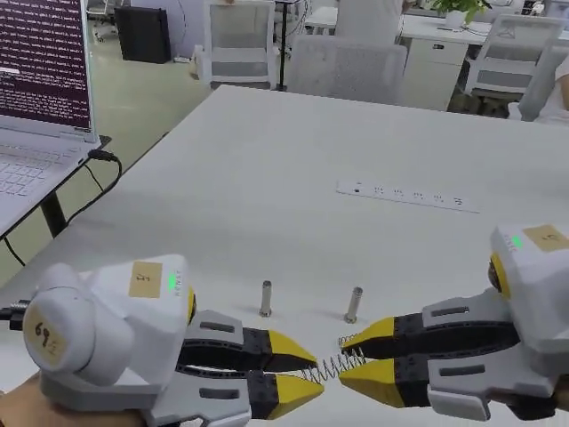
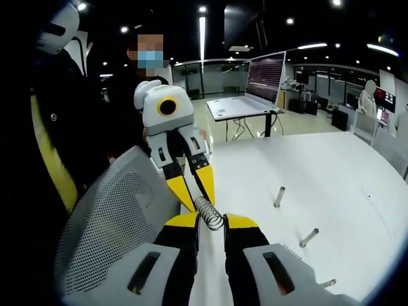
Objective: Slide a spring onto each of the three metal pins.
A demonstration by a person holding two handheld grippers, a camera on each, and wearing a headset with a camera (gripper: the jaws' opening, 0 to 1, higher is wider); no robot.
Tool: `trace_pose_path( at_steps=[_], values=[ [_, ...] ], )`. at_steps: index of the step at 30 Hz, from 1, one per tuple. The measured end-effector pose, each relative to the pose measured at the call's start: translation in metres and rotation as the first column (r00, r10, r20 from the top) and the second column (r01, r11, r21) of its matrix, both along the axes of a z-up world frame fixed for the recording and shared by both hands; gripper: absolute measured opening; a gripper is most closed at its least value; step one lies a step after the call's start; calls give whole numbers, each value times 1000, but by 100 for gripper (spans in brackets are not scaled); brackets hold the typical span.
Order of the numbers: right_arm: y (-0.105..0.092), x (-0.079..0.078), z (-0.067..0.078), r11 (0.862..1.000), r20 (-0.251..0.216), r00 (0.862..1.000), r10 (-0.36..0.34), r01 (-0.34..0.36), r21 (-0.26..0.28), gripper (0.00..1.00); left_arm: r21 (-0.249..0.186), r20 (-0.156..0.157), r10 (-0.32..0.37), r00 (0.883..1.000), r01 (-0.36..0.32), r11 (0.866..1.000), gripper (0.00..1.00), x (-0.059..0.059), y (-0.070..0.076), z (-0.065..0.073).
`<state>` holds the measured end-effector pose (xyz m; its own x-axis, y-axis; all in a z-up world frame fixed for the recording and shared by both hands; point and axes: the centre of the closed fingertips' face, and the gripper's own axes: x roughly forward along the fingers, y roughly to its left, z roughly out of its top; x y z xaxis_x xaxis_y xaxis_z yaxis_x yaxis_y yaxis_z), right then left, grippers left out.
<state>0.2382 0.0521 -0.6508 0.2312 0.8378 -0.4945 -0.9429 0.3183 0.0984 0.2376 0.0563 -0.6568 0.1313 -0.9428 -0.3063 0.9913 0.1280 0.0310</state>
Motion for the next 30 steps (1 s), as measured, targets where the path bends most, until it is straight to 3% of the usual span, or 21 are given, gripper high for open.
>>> trace_pose_path(
  at_steps=[5,11,15,21,26,30],
  values=[
    [1,-7,2,997,-30,997,72,-73,-38,12,-10,6,-27,1000,27,1000,2,-6,-1,3],
    [1,-5,8,993,-48,993,107,-109,-40,11,-35,21,-23,1000,23,999,2,-5,-2,9],
    [5,-5,12,993,-65,991,118,-119,-3,11,-55,10,-15,1000,16,998,2,-4,0,12],
    [9,-5,12,991,-82,988,131,-130,12,11,-48,20,-9,1000,10,999,2,-2,0,13],
    [11,-3,19,989,-108,985,135,-127,73,13,-77,11,-2,1000,3,997,2,-1,0,18],
    [12,-2,20,988,-105,984,146,-140,66,12,-84,9,0,1000,0,997,2,0,1,19]
  ],
)
